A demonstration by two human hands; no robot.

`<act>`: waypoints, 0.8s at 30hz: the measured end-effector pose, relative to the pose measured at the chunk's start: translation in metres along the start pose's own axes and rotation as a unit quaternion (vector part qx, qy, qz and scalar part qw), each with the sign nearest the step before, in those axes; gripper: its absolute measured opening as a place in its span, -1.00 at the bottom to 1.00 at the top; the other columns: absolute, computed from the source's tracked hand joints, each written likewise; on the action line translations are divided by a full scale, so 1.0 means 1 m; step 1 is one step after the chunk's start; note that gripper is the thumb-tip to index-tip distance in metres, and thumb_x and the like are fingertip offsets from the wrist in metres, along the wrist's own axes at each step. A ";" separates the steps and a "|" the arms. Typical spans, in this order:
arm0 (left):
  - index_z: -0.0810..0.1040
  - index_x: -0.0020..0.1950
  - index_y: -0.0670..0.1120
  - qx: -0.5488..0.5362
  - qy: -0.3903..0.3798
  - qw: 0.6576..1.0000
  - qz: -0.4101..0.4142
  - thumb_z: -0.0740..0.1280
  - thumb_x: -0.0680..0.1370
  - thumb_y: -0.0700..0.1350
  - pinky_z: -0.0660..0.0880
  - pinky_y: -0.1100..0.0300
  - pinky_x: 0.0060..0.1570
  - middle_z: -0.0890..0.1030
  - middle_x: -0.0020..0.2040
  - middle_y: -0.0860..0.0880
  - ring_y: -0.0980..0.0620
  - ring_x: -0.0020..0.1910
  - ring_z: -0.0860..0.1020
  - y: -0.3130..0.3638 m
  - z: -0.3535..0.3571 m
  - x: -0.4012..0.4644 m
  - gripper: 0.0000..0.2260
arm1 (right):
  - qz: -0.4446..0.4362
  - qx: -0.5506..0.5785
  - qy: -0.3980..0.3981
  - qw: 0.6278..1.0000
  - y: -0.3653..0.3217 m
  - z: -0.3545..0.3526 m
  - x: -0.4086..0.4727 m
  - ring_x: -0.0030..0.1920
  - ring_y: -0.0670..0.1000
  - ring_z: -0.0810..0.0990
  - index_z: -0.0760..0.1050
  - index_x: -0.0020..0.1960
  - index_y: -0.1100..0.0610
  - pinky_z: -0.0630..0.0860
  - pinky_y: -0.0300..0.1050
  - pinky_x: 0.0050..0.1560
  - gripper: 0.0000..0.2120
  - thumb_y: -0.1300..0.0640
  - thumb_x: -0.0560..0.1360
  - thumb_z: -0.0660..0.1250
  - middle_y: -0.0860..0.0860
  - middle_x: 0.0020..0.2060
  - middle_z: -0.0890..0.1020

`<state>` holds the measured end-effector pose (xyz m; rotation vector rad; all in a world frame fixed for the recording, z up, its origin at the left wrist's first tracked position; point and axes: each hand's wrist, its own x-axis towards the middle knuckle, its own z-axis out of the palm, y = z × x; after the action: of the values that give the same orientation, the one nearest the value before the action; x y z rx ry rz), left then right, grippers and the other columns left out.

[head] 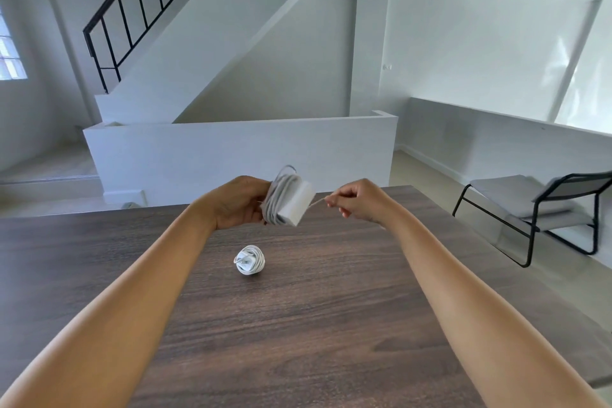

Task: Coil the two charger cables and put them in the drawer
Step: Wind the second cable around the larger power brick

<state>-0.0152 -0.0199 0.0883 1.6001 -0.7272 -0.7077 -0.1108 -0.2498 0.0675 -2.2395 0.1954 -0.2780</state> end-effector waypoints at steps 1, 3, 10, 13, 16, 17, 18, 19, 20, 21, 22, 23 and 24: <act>0.53 -0.08 -0.29 0.024 -0.005 1.000 -0.003 0.21 0.60 -0.18 0.46 0.28 -0.40 0.47 -0.30 -0.09 0.07 -0.38 0.42 0.000 0.004 0.000 -0.80 | -0.008 -0.001 0.020 1.000 -0.004 -0.002 0.003 -0.28 -0.11 0.57 0.68 -0.07 0.12 0.49 -0.22 -0.15 -0.80 -0.01 0.48 0.41 0.05 -0.21 0.69; 0.55 -0.08 -0.35 0.115 -0.005 0.993 -0.013 0.23 0.60 -0.13 0.46 0.28 -0.39 0.51 -0.34 -0.08 0.07 -0.40 0.46 0.001 0.012 0.000 -0.73 | -0.013 -0.016 0.046 0.999 -0.012 -0.004 0.006 -0.07 -0.06 0.62 0.69 -0.08 0.12 0.51 -0.14 0.03 -0.81 0.00 0.44 0.45 0.00 -0.15 0.71; 0.54 -0.13 -0.30 0.423 0.117 0.898 0.041 0.21 0.59 0.05 0.32 0.14 -0.27 0.44 -0.31 -0.09 0.01 -0.32 0.38 -0.010 0.033 0.014 -0.59 | 0.137 0.040 0.074 0.987 -0.029 0.002 0.006 -0.31 -0.08 0.48 0.64 -0.25 0.17 0.37 -0.21 -0.25 -0.89 0.15 0.40 0.49 -0.02 -0.32 0.58; 0.53 -0.12 -0.30 0.431 0.180 0.883 0.052 0.19 0.59 0.06 0.29 0.14 -0.29 0.45 -0.30 -0.09 0.01 -0.32 0.37 -0.015 0.039 0.022 -0.59 | 0.203 0.145 0.007 0.968 -0.031 0.007 0.001 -0.54 -0.13 0.35 0.53 -0.30 0.17 0.26 -0.30 -0.52 -0.79 0.21 0.51 0.36 -0.02 -0.51 0.50; 0.51 -0.22 -0.19 0.399 0.207 0.892 0.052 0.21 0.58 0.06 0.30 0.14 -0.30 0.44 -0.34 -0.09 -0.02 -0.33 0.38 -0.017 0.045 0.027 -0.65 | 0.218 0.254 -0.007 0.942 -0.029 0.007 -0.004 -0.63 -0.18 0.45 0.53 -0.30 0.20 0.40 -0.37 -0.57 -0.77 0.27 0.54 0.32 -0.03 -0.61 0.55; 0.51 -0.23 -0.17 0.382 0.208 0.899 0.053 0.23 0.57 0.07 0.33 0.15 -0.30 0.44 -0.35 -0.10 -0.02 -0.35 0.40 -0.018 0.047 0.028 -0.66 | 0.214 0.275 -0.001 0.937 -0.028 0.006 -0.005 -0.63 -0.18 0.48 0.53 -0.28 0.21 0.44 -0.37 -0.57 -0.78 0.28 0.55 0.31 -0.02 -0.61 0.56; 0.52 -0.23 -0.16 0.360 0.209 0.908 0.048 0.25 0.56 0.08 0.39 0.14 -0.31 0.46 -0.35 -0.10 -0.02 -0.37 0.44 -0.020 0.049 0.030 -0.66 | 0.208 0.288 0.003 0.935 -0.027 0.006 -0.006 -0.62 -0.17 0.50 0.53 -0.27 0.22 0.47 -0.36 -0.56 -0.78 0.29 0.55 0.30 -0.01 -0.60 0.57; 0.54 -0.22 -0.18 0.336 0.212 0.917 0.041 0.27 0.55 0.09 0.45 0.12 -0.30 0.48 -0.36 -0.11 -0.03 -0.38 0.48 -0.021 0.051 0.031 -0.65 | 0.200 0.297 0.007 0.934 -0.025 0.006 -0.008 -0.62 -0.16 0.51 0.52 -0.26 0.24 0.50 -0.35 -0.54 -0.79 0.30 0.55 0.29 0.00 -0.59 0.58; 0.55 -0.22 -0.19 0.313 0.218 0.924 0.031 0.29 0.55 0.09 0.52 0.10 -0.29 0.50 -0.36 -0.12 -0.03 -0.40 0.52 -0.022 0.054 0.030 -0.65 | 0.192 0.304 0.013 0.933 -0.024 0.007 -0.008 -0.61 -0.15 0.53 0.52 -0.25 0.25 0.52 -0.33 -0.52 -0.80 0.32 0.55 0.29 0.01 -0.59 0.58; 0.54 -0.23 -0.19 0.286 0.226 0.931 0.024 0.31 0.54 0.08 0.57 0.08 -0.28 0.50 -0.37 -0.11 -0.04 -0.40 0.54 -0.023 0.058 0.030 -0.66 | 0.182 0.309 0.021 0.933 -0.023 0.008 -0.009 -0.60 -0.14 0.54 0.51 -0.24 0.27 0.54 -0.32 -0.51 -0.81 0.34 0.54 0.29 0.01 -0.59 0.58; 0.52 -0.26 -0.19 0.253 0.232 0.939 0.019 0.32 0.54 0.06 0.60 0.07 -0.29 0.51 -0.38 -0.09 -0.04 -0.40 0.56 -0.024 0.062 0.030 -0.67 | 0.173 0.312 0.030 0.934 -0.022 0.010 -0.010 -0.59 -0.13 0.55 0.50 -0.24 0.28 0.55 -0.30 -0.50 -0.83 0.35 0.54 0.30 0.02 -0.59 0.58; 0.48 -0.29 -0.19 0.222 0.240 0.945 0.017 0.33 0.54 0.02 0.62 0.10 -0.36 0.50 -0.40 -0.06 -0.03 -0.41 0.56 -0.024 0.067 0.030 -0.67 | 0.166 0.310 0.037 0.935 -0.021 0.011 -0.011 -0.59 -0.12 0.55 0.49 -0.23 0.28 0.56 -0.29 -0.50 -0.84 0.36 0.53 0.31 0.03 -0.57 0.58; 0.44 -0.33 -0.19 0.201 0.251 0.947 0.015 0.33 0.55 -0.01 0.60 0.15 -0.43 0.49 -0.42 -0.02 0.01 -0.43 0.56 -0.023 0.071 0.029 -0.66 | 0.162 0.305 0.040 0.938 -0.021 0.012 -0.011 -0.58 -0.11 0.55 0.49 -0.23 0.28 0.56 -0.28 -0.49 -0.84 0.35 0.52 0.33 0.05 -0.54 0.59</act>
<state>-0.0514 -0.0832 0.0542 2.0283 -0.5319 -0.1063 -0.1177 -0.2253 0.0752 -1.5521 0.4519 -0.2136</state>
